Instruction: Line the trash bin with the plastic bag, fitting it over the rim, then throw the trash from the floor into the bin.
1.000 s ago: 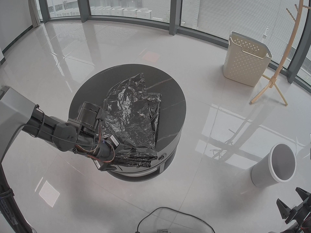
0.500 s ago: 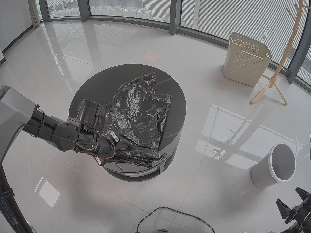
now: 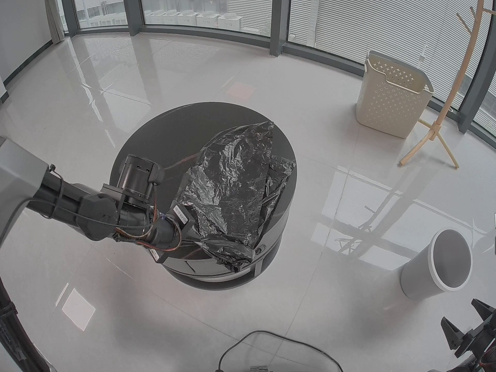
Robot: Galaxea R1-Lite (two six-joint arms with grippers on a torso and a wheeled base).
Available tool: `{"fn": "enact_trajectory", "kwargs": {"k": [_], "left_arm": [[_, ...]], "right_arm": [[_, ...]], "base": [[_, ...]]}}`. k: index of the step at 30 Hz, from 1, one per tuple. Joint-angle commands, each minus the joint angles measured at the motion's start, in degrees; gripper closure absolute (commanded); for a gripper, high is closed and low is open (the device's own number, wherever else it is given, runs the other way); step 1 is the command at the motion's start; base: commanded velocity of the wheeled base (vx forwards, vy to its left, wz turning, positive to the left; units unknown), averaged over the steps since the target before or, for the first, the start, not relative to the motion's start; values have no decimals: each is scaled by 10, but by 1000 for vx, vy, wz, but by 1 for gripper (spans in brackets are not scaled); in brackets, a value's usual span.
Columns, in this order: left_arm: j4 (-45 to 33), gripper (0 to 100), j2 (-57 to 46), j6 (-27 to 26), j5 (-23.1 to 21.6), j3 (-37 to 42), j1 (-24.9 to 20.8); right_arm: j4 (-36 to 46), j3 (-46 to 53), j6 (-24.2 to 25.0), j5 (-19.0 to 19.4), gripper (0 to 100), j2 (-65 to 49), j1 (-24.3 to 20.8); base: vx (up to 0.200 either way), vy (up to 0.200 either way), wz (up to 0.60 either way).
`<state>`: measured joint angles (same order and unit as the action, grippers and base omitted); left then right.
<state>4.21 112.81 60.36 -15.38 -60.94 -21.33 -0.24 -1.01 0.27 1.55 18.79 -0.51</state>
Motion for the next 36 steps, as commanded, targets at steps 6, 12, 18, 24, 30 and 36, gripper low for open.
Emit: {"fn": "enact_trajectory", "kwargs": {"k": [6,12,18,24,30,36], "left_arm": [[-8,100,-157,-74,2,11,13],[-32,100,-280,-183,2,1,17],[-56,100,-361,-256,7,-10,-17],[-132,100,-389,-285,28,-55,-65],[-138,100,-385,-294,33,-37,-68],[-135,100,-379,-293,26,-10,-58]], "right_arm": [[0,10,0,0,0,-1,0],[0,10,0,0,0,-16,-10],[0,10,0,0,0,-19,-10],[0,10,-1,0,0,-39,-16],[0,10,-1,0,0,-95,-21],[0,10,-2,0,0,-112,-22]], "base": [[0,0,0],[0,0,0],[0,0,0],[0,0,0],[0,0,0],[0,0,0]]}}
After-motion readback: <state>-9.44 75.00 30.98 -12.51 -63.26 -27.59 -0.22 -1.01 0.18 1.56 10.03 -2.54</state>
